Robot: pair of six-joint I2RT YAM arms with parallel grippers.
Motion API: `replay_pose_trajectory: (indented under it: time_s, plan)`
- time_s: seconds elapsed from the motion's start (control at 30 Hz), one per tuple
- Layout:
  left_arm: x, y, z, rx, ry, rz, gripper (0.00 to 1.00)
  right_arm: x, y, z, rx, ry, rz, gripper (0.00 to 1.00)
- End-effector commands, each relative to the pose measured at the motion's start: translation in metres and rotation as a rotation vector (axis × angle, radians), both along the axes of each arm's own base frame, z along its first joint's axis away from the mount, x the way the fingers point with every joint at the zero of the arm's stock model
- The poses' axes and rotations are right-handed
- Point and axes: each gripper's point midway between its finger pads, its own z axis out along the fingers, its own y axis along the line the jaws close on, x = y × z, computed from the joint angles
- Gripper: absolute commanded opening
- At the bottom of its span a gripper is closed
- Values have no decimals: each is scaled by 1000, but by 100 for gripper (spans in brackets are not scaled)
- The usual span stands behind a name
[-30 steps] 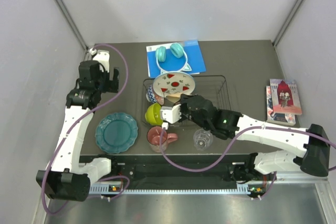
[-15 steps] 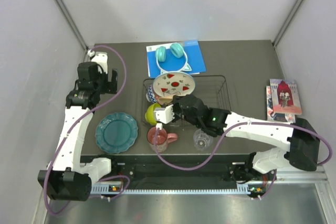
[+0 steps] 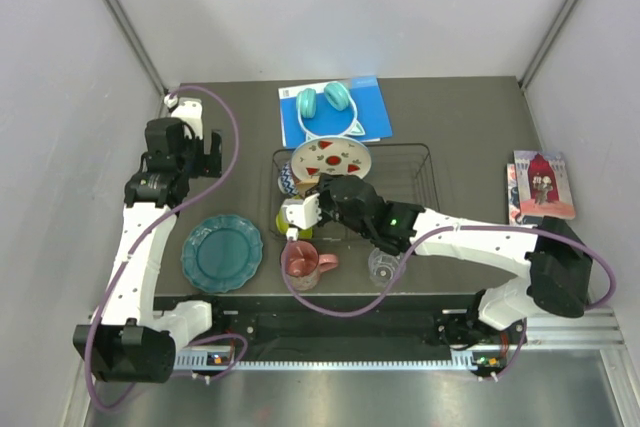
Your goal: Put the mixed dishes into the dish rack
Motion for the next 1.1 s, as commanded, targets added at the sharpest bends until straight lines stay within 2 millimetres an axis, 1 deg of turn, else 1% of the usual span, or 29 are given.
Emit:
replay_pose_trajectory:
  time_s: [0.0, 0.07, 0.1, 0.27, 0.53, 0.57, 0.6, 0.63, 0.67, 0.77, 0.8, 0.83, 1.07]
  plan:
    - [4, -1, 14, -12, -73, -5, 99, 16, 8, 57, 186, -109, -58, 26]
    - [4, -1, 13, -14, -70, -5, 99, 17, 6, 56, 194, -108, -71, 35]
    - [4, 0, 11, -14, -67, -4, 99, 17, 5, 56, 193, -110, -77, 36]
    - [7, -2, 13, -20, -71, -5, 99, 14, 6, 60, 221, -104, -81, 34]
    - [7, 0, 18, -9, -80, 1, 99, 15, 15, 47, 207, -91, -75, 34]
    - [7, 1, 17, -8, -77, 2, 99, 16, 17, 45, 204, -87, -74, 32]
    - [7, 1, 17, -6, -79, 2, 99, 17, 18, 40, 191, -81, -76, 26]
    - [8, 1, 18, -4, -82, 5, 99, 16, 22, 42, 196, -77, -72, 21]
    - [7, 2, 17, -3, -80, 6, 99, 15, 23, 39, 195, -66, -72, 10]
    - [9, 3, 17, -3, -79, 10, 99, 9, 28, 31, 190, -49, -60, 0]
    - [8, 10, 17, -1, -79, 32, 99, 6, 29, 32, 195, -45, -55, 0]
    - [8, 11, 19, 0, -83, 33, 99, 3, 28, 25, 181, -37, -50, 0]
    - [9, 11, 18, -8, -86, 35, 99, -11, 29, 12, 169, -5, -35, 0]
